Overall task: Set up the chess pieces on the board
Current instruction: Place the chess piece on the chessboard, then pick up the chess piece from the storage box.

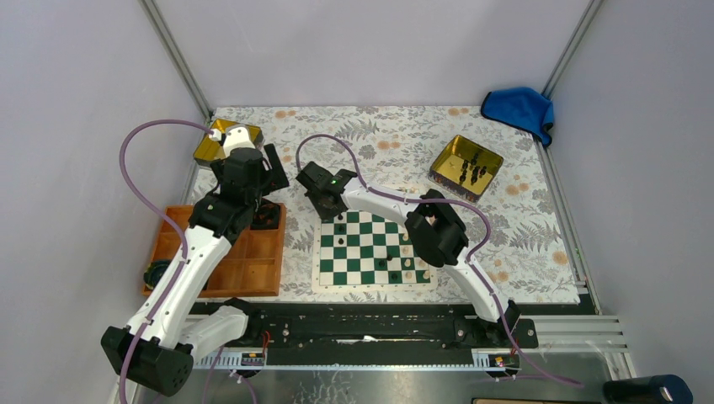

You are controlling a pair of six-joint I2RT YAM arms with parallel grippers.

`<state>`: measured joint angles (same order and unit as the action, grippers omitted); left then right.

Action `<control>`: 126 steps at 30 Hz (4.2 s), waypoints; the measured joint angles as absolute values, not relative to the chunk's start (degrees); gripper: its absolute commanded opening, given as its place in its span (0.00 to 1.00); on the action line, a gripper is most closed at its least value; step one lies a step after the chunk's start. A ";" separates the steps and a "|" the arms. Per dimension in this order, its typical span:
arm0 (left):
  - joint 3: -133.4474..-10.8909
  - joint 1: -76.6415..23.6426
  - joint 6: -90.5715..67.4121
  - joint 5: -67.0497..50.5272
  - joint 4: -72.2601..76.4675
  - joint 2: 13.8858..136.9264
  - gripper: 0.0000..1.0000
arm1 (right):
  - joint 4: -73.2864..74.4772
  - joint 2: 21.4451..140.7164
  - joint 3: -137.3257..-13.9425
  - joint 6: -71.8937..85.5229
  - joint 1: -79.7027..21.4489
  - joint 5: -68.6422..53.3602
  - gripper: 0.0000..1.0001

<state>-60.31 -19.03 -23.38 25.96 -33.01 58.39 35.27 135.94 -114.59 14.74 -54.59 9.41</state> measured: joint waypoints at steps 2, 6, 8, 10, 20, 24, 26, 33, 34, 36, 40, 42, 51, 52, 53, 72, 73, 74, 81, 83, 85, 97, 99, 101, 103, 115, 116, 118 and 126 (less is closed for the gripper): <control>-60.31 -19.03 -23.38 25.93 -33.01 58.39 0.99 | 35.27 135.94 -114.58 14.68 -54.59 9.37 0.27; -60.31 -19.03 -23.38 25.96 -33.01 58.39 0.99 | 35.29 136.00 -114.58 14.37 -54.63 8.99 0.33; -60.31 -19.03 -23.40 25.93 -33.01 58.39 0.99 | 35.31 136.03 -114.58 14.20 -54.70 8.86 0.33; -60.31 -19.03 -23.38 25.93 -33.01 58.39 0.99 | 35.31 136.03 -114.58 14.04 -54.74 8.86 0.34; -60.31 -19.03 -23.40 25.93 -32.99 58.39 0.99 | 36.49 135.46 -114.58 13.04 -55.02 9.15 0.38; -60.73 -19.03 -23.40 25.96 -33.04 58.78 0.99 | 37.50 132.46 -114.26 12.69 -55.22 9.98 0.45; -61.60 -19.03 -23.40 26.00 -32.99 59.35 0.99 | 37.52 129.40 -113.36 12.62 -55.24 11.18 0.50; -65.58 -19.03 -23.14 26.92 -32.51 61.78 0.99 | 36.91 116.55 -109.21 12.93 -52.40 17.04 0.67; -65.84 -19.03 -23.14 27.00 -32.36 62.04 0.99 | 36.56 114.80 -108.49 13.17 -50.74 17.65 0.70; -65.89 -19.03 -23.14 27.03 -32.08 62.43 0.99 | 35.92 112.05 -106.89 13.56 -46.81 19.33 0.74; -65.89 -19.03 -23.14 27.03 -31.90 63.75 0.99 | 34.59 108.42 -103.42 14.31 -35.94 22.98 0.75; -65.89 -19.03 -23.07 27.03 -31.68 64.45 0.99 | 34.06 107.77 -101.49 14.90 -30.72 23.81 0.75; -66.61 -18.68 -22.11 27.00 -31.00 67.48 0.99 | 33.74 107.74 -95.18 17.19 -14.13 24.32 0.75; -66.63 -18.65 -22.11 27.00 -30.74 67.66 0.99 | 33.63 107.87 -95.11 17.45 -12.88 24.27 0.74; -66.63 -18.63 -22.11 27.00 -30.59 67.81 0.99 | 33.34 108.07 -95.13 17.72 -11.57 24.21 0.74; -66.96 -18.59 -22.46 26.33 -30.13 71.20 0.99 | 31.62 122.67 -100.03 18.50 -6.44 17.02 0.56; -67.02 -18.59 -22.50 26.28 -30.15 71.46 0.99 | 31.46 123.04 -100.49 18.48 -6.26 16.84 0.56; -67.07 -18.59 -22.57 26.24 -30.06 71.75 0.99 | 31.31 123.48 -100.97 18.48 -6.09 16.82 0.55; -67.51 -18.59 -23.05 25.98 -29.91 73.25 0.99 | 30.94 126.72 -104.01 18.50 -5.04 15.75 0.55; -67.59 -18.59 -23.24 25.98 -29.91 73.52 0.99 | 30.94 127.70 -104.90 18.50 -4.86 15.44 0.55; -67.66 -18.59 -23.38 25.96 -29.91 73.80 0.99 | 30.96 128.68 -105.78 18.50 -4.75 15.35 0.54; -67.83 -18.59 -23.44 25.98 -29.50 75.64 0.99 | 31.03 130.61 -107.68 18.50 -4.49 15.25 0.46; -67.99 -18.59 -23.44 25.98 -29.47 75.70 0.99 | 31.03 130.61 -107.68 18.48 -4.49 15.20 0.45; -68.36 -18.59 -23.44 25.98 -29.39 75.88 0.99 | 31.03 130.61 -107.68 18.50 -4.47 14.98 0.44; -68.55 -18.59 -23.44 25.96 -29.15 75.92 0.99 | 31.03 130.61 -107.68 18.50 -4.47 14.68 0.43; -68.55 -18.59 -23.42 25.93 -29.15 75.94 0.99 | 30.89 130.61 -105.19 18.48 -4.45 13.91 0.41; -68.55 -18.59 -23.44 25.93 -29.15 75.94 0.99 | 30.92 130.61 -104.90 18.50 -4.45 13.91 0.41; -68.55 -18.59 -23.42 25.93 -29.15 75.81 0.99 | 30.87 130.61 -104.20 18.48 -4.45 13.91 0.41; -68.55 -18.59 -23.42 25.89 -29.15 75.22 0.99 | 30.13 130.19 -103.28 18.48 -4.45 13.93 0.38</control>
<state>-68.55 -18.59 -23.42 25.89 -29.15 75.22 30.13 130.19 -103.28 18.48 -4.45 13.93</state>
